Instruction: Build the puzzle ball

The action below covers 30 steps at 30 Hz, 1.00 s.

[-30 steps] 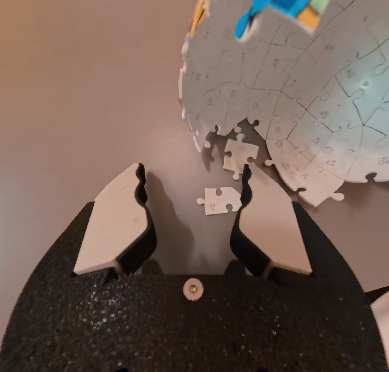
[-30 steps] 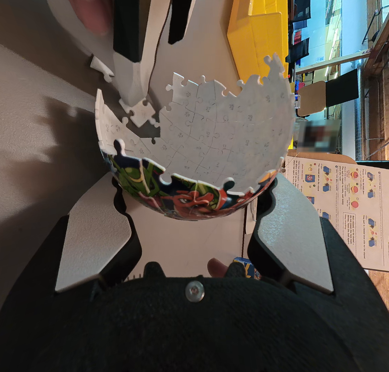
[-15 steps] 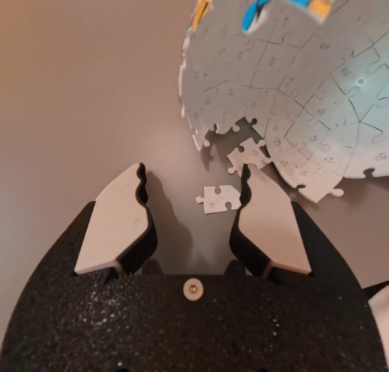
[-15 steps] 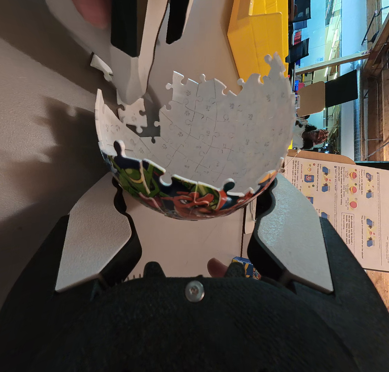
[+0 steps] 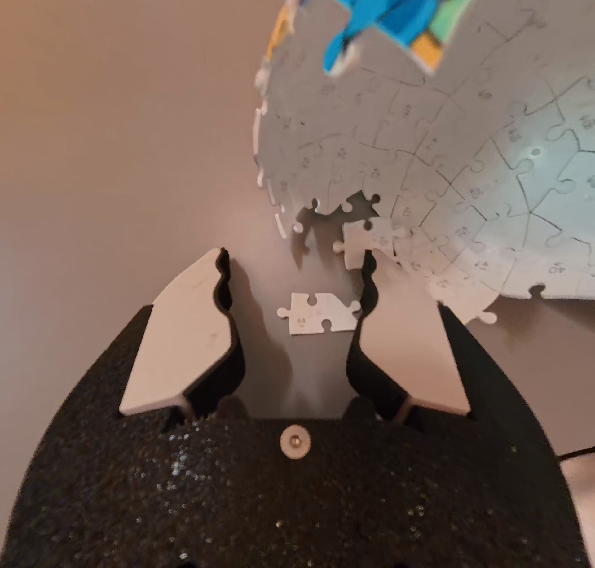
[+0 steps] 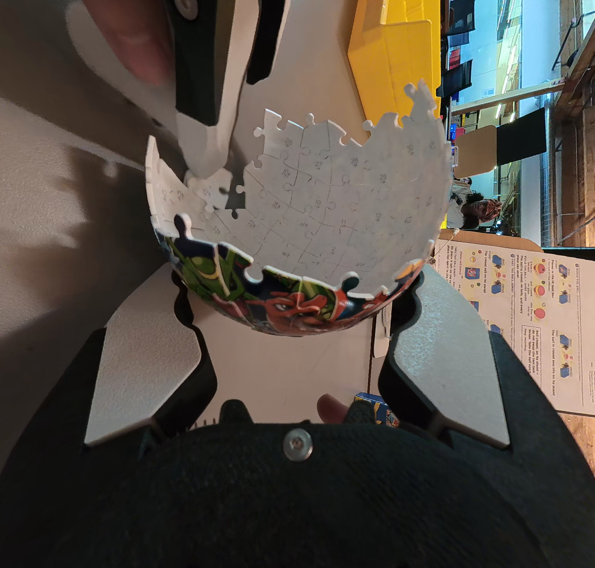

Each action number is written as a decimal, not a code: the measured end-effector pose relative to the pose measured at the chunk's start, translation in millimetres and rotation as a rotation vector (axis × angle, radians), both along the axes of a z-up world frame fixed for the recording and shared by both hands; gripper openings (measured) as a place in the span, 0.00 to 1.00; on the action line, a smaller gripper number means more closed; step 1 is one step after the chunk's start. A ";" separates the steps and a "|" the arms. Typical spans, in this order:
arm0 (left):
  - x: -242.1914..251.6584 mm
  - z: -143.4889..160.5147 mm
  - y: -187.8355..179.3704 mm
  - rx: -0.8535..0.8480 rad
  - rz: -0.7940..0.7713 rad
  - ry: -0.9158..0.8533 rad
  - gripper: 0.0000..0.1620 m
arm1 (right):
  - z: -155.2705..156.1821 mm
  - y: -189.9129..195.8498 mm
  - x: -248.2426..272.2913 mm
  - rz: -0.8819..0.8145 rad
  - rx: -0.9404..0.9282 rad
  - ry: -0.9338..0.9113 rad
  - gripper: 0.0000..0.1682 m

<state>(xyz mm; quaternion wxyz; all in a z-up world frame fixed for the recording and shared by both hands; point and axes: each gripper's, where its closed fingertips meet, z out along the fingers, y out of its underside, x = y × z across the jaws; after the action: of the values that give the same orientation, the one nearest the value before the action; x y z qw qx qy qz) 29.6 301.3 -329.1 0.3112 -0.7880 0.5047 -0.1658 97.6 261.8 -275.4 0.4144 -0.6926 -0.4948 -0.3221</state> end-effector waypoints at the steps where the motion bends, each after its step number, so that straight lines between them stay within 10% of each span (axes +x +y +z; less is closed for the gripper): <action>1: -1.0 0.2 0.5 0.004 0.002 0.005 0.49 | 0.0 0.0 -0.1 0.000 0.000 -0.001 0.77; 30: 8.5 12.9 11.5 0.052 0.060 -0.077 0.53 | -0.5 -1.1 0.5 0.000 0.001 -0.005 0.76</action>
<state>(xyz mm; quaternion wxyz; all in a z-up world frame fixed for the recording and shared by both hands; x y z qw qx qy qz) 38.0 312.8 -316.2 0.3554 -0.7874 0.4728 -0.1734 98.1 260.7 -275.8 0.4135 -0.6915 -0.4957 -0.3242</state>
